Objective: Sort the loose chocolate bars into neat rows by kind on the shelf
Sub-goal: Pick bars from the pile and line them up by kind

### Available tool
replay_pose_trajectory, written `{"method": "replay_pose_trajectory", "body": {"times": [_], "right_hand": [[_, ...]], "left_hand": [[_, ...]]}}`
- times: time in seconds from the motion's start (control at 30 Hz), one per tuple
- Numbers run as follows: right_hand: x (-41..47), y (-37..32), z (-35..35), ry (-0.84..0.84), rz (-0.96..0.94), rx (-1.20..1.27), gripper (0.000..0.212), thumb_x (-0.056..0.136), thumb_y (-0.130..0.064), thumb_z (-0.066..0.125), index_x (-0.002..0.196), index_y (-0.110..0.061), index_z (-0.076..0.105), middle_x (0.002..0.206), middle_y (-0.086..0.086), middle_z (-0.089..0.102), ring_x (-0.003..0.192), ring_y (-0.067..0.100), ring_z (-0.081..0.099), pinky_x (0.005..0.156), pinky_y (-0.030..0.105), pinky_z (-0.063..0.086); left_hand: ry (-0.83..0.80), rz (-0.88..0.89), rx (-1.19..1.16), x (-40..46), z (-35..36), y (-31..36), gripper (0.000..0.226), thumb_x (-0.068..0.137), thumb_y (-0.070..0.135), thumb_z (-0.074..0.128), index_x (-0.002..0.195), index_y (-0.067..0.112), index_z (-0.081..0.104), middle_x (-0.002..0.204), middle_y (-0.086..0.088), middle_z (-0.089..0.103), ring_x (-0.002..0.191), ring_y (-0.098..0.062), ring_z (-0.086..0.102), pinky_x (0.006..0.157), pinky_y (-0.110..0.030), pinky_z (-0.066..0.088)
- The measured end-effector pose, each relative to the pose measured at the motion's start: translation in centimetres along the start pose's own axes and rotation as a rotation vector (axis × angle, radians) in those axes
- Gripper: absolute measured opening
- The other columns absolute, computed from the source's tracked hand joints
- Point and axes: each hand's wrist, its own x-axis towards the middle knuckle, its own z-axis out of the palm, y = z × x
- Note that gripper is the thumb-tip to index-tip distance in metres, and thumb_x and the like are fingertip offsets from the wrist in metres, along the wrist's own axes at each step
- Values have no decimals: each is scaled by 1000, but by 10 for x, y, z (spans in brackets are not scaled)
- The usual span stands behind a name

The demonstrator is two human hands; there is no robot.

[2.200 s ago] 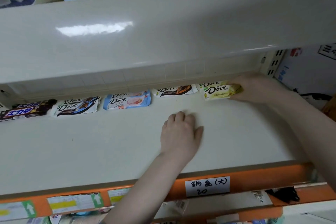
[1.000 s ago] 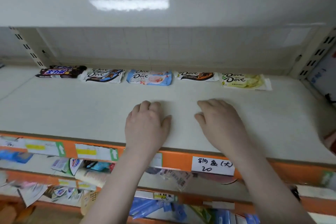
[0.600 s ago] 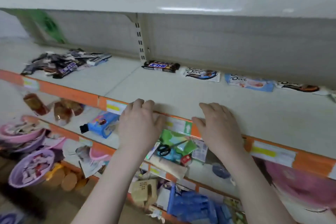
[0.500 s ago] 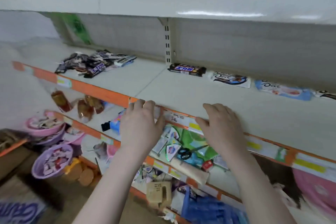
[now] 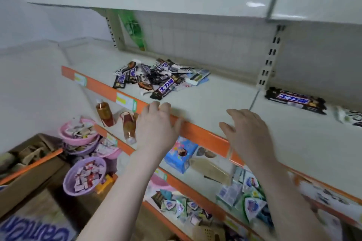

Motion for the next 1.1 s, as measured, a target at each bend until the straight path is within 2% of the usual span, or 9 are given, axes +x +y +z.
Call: {"method": "replay_pose_trajectory", "body": {"times": [0.33, 0.53, 0.67, 0.77, 0.83, 0.93, 0.97, 1.03, 1.1], "right_hand": [[129, -66, 46, -21, 88, -15, 37, 93, -27, 44, 126, -12, 49, 122, 12, 54, 112, 28, 47, 94, 36, 37], [167, -74, 63, -22, 242, -61, 35, 92, -23, 45, 124, -12, 52, 116, 18, 55, 108, 34, 49, 87, 38, 39], [180, -80, 76, -18, 383, -9, 34, 92, -23, 45, 123, -13, 54, 114, 20, 54, 105, 38, 51, 84, 38, 41], [194, -83, 83, -11, 486, 66, 32, 92, -25, 45, 117, -8, 57, 115, 21, 56, 106, 38, 52, 83, 36, 41], [202, -85, 87, 18, 555, 114, 32, 91, -26, 45, 112, -7, 59, 115, 20, 59, 105, 37, 53, 82, 36, 41], [213, -87, 93, 43, 641, 148, 34, 90, -31, 47, 108, -6, 59, 112, 19, 62, 104, 36, 53, 78, 35, 42], [216, -87, 94, 46, 657, 145, 35, 89, -33, 49, 106, -5, 59, 110, 19, 63, 103, 36, 53, 77, 35, 42], [223, -88, 96, 57, 682, 126, 40, 87, -39, 52, 106, -4, 58, 110, 20, 62, 103, 36, 53, 76, 36, 42], [228, -89, 97, 59, 700, 118, 49, 84, -43, 56, 113, -3, 56, 116, 19, 60, 107, 35, 53, 82, 38, 44]], "left_hand": [[-77, 82, 39, 148, 41, -61, 85, 81, 70, 40, 141, 11, 31, 143, -13, 37, 135, -32, 28, 112, -41, 22], [-108, 275, 5, 220, 58, -74, 85, 83, 70, 37, 142, 9, 31, 149, -19, 30, 140, -34, 22, 116, -43, 17], [-235, 412, 7, 268, 66, -66, 86, 83, 73, 24, 142, 10, 32, 148, -20, 32, 138, -34, 25, 113, -46, 24], [-354, 558, 19, 298, 70, -53, 76, 89, 66, 25, 142, 12, 34, 143, -22, 40, 131, -34, 37, 109, -44, 31], [-512, 559, -71, 312, 71, -45, 70, 93, 62, 20, 137, 13, 42, 134, -19, 51, 123, -31, 48, 102, -42, 37], [-730, 461, -242, 326, 72, -36, 67, 96, 56, 15, 139, 11, 40, 145, -16, 41, 130, -31, 41, 107, -41, 30], [-738, 437, -283, 329, 71, -33, 65, 98, 53, 17, 134, 7, 46, 143, -18, 42, 128, -32, 43, 106, -41, 31], [-680, 427, -299, 335, 73, -26, 57, 98, 49, 26, 95, 4, 60, 120, -23, 57, 105, -30, 57, 94, -39, 42], [-619, 403, -281, 339, 78, -23, 46, 95, 46, 39, 67, 10, 47, 81, -10, 59, 71, -16, 55, 63, -30, 47]]}}
